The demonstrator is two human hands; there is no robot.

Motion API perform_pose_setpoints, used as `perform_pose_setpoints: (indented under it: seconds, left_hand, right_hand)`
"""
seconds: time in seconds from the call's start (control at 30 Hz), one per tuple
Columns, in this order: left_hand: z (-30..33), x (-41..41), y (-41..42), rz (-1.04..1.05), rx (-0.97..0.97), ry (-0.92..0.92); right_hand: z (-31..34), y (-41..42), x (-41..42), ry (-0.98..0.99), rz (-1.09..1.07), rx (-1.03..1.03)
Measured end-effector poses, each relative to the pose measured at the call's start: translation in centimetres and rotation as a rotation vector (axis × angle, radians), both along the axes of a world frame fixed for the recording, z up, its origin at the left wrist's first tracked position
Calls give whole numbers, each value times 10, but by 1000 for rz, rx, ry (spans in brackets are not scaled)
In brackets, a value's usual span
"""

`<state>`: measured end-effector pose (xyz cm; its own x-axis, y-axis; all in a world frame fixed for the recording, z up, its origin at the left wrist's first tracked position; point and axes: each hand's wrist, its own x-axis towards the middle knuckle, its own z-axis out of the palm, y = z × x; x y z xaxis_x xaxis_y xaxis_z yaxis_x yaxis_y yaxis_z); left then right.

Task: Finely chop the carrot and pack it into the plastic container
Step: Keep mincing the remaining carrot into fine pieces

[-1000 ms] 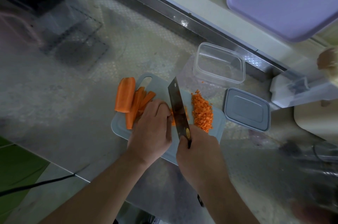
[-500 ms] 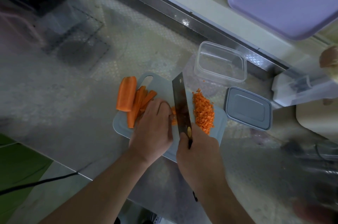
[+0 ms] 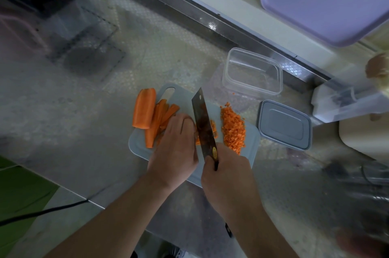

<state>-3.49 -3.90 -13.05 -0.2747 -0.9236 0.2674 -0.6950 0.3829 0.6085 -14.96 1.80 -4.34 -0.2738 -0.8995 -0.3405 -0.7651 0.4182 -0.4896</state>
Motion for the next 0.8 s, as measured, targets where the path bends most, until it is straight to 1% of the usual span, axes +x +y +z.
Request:
perform_pose_setpoints:
  seconds: [0.2,0.4,0.5,0.63,0.7,0.8]
  left_hand:
    - [3,-1,0,-5,-25,-7]
    - [10,-2,0,-29,-24,10]
    - [10,-1,-1,1,54,96]
    - [10,5,-7,14,135,230]
    - [11,9,-11,16,167,226]
    - [16,12,-14,-1,173,152]
  right_hand:
    - [1,-7,7,40,42,94]
    - [-3,-4,12,13,2,59]
    - [-2,-4,12,-6,-11,52]
    - [-7,-1,10,16,4,10]
    - [-11,0,8,18,-5,0]
    - [-13,1,6,10,-18,-3]
